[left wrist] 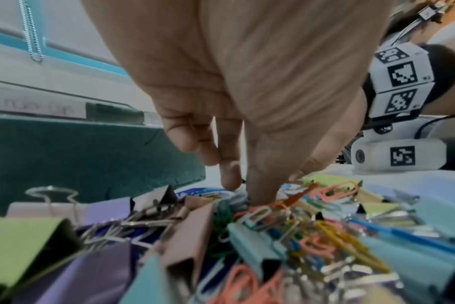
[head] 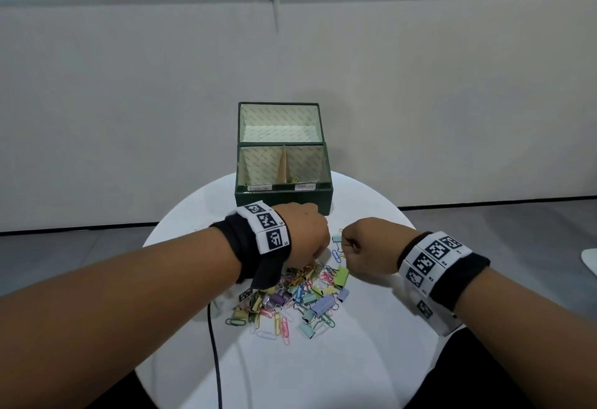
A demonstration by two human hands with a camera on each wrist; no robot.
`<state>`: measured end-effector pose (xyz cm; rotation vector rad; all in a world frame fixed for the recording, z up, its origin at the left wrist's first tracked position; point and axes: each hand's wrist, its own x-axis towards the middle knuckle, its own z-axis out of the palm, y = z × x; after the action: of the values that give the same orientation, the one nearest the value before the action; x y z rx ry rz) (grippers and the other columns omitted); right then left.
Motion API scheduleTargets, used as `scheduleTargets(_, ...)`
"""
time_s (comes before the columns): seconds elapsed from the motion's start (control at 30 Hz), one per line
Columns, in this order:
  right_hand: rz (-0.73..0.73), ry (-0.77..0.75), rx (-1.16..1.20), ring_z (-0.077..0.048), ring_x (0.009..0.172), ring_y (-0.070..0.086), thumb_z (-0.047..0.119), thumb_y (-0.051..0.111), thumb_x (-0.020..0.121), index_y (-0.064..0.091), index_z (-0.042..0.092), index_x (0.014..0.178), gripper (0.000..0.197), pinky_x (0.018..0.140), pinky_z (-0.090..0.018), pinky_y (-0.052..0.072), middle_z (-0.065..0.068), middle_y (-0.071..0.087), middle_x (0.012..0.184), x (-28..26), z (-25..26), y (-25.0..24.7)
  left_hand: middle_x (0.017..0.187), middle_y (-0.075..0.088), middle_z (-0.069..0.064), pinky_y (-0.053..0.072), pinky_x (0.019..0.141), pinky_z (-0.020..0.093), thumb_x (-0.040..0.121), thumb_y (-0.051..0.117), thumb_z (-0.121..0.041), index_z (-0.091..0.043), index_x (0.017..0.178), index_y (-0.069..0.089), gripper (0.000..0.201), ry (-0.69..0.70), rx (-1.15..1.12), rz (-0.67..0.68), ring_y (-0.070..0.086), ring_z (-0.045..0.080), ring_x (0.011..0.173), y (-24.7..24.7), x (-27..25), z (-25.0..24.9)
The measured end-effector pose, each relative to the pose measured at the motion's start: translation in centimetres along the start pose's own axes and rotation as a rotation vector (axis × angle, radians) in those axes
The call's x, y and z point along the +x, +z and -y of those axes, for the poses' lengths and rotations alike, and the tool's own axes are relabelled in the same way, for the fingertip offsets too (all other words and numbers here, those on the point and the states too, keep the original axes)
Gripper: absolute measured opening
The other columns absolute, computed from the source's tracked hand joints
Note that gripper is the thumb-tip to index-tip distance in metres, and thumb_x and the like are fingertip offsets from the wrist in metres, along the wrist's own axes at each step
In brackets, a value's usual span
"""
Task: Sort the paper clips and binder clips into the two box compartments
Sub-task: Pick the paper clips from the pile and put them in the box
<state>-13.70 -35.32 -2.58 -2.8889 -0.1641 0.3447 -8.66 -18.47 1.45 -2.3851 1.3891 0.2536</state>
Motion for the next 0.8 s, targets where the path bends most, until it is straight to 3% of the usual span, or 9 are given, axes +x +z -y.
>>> scheduleTargets(0.13, -0.061, 0.010, 0.060, -0.019, 0.071, 0.055, 0.029, 0.046, 0.085, 0.049, 0.020, 0.070, 0.018, 0.068, -0.035, 0.048, 0.003, 0.059, 0.069, 0.0, -0.2, -0.4, 0.080, 0.059, -0.005, 0.050, 0.072, 0.033, 0.092, 0.051, -0.033, -0.025, 0.077, 0.058, 0.019, -0.017, -0.116, -0.048, 0.052, 0.020, 0.086, 0.1, -0.7, 0.9)
scheduleTargets(0.23, -0.148, 0.003, 0.129, -0.022, 0.070, 0.051, 0.025, 0.046, 0.091, 0.044, 0.019, 0.073, 0.020, 0.062, -0.034, 0.039, -0.001, 0.057, 0.071, -0.2, -0.2, -1.4, 0.078, 0.062, -0.009, 0.052, 0.071, 0.031, 0.093, 0.055, -0.036, -0.026, 0.083, 0.063, 0.016, -0.100, -0.398, -0.156, 0.057, 0.012, 0.073, -1.2, -1.9, 2.3)
scheduleTargets(0.33, -0.233, -0.007, 0.208, -0.022, 0.070, 0.049, 0.020, 0.046, 0.093, 0.046, 0.017, 0.077, 0.016, 0.061, -0.034, 0.038, 0.000, 0.055, 0.072, 0.3, 0.3, -2.9, 0.084, 0.066, -0.011, 0.053, 0.074, 0.024, 0.095, 0.059, -0.035, -0.021, 0.091, 0.069, 0.017, -0.225, -0.587, -0.328, 0.061, 0.007, 0.077, -3.0, -2.4, 4.7)
scheduleTargets(0.43, -0.301, 0.033, 0.373, -0.017, 0.069, 0.048, 0.020, 0.045, 0.099, 0.050, 0.016, 0.081, 0.019, 0.060, -0.029, 0.040, 0.001, 0.056, 0.077, 2.1, 1.1, -5.3, 0.083, 0.069, -0.010, 0.051, 0.071, 0.024, 0.092, 0.066, -0.033, -0.020, 0.086, 0.072, 0.015, -0.388, -0.759, -0.488, 0.062, 0.005, 0.073, -4.2, -1.6, 7.4)
scheduleTargets(0.53, -0.369, 0.057, 0.416, -0.018, 0.070, 0.047, 0.021, 0.049, 0.101, 0.051, 0.013, 0.080, 0.022, 0.059, -0.027, 0.039, -0.005, 0.056, 0.080, 4.7, 2.4, -7.7, 0.071, 0.069, -0.010, 0.051, 0.066, 0.023, 0.090, 0.068, -0.026, -0.017, 0.080, 0.074, 0.014, -0.505, -0.829, -0.508, 0.060, 0.004, 0.059, -4.4, 0.0, 9.0)
scheduleTargets(0.6, -0.401, 0.074, 0.397, -0.020, 0.073, 0.051, 0.019, 0.053, 0.098, 0.057, 0.008, 0.082, 0.020, 0.062, -0.029, 0.043, -0.007, 0.058, 0.082, 6.3, 3.3, -8.7, 0.069, 0.071, -0.007, 0.057, 0.073, 0.030, 0.089, 0.069, -0.023, -0.018, 0.077, 0.075, 0.014, -0.550, -0.851, -0.502, 0.065, 0.010, 0.062, -4.1, 1.0, 9.4)
scheduleTargets(0.67, -0.363, 0.062, 0.369, -0.019, 0.083, 0.060, 0.018, 0.061, 0.093, 0.068, 0.003, 0.096, 0.017, 0.077, -0.032, 0.051, -0.004, 0.066, 0.092, 7.2, 4.1, -9.5, 0.075, 0.074, 0.000, 0.060, 0.081, 0.037, 0.090, 0.068, -0.020, -0.018, 0.083, 0.077, 0.012, -0.568, -0.893, -0.471, 0.072, 0.019, 0.073, -3.7, 1.8, 9.8)
scheduleTargets(0.73, -0.262, 0.011, 0.224, -0.019, 0.107, 0.062, 0.022, 0.067, 0.089, 0.067, 0.015, 0.124, 0.036, 0.091, -0.031, 0.049, -0.002, 0.067, 0.121, 7.0, 4.8, -10.3, 0.089, 0.076, 0.004, 0.058, 0.086, 0.038, 0.091, 0.064, -0.015, -0.017, 0.097, 0.078, 0.015, -0.574, -0.898, -0.444, 0.072, 0.025, 0.086, -3.4, 2.0, 10.1)
scheduleTargets(0.8, -0.229, -0.022, 0.091, -0.018, 0.118, 0.058, 0.022, 0.068, 0.088, 0.061, 0.025, 0.134, 0.047, 0.092, -0.026, 0.044, 0.003, 0.060, 0.135, 6.2, 4.8, -11.2, 0.102, 0.074, -0.002, 0.053, 0.090, 0.028, 0.092, 0.063, -0.015, -0.021, 0.106, 0.077, 0.021, -0.548, -0.781, -0.465, 0.069, 0.019, 0.095, -3.3, 1.3, 10.1)
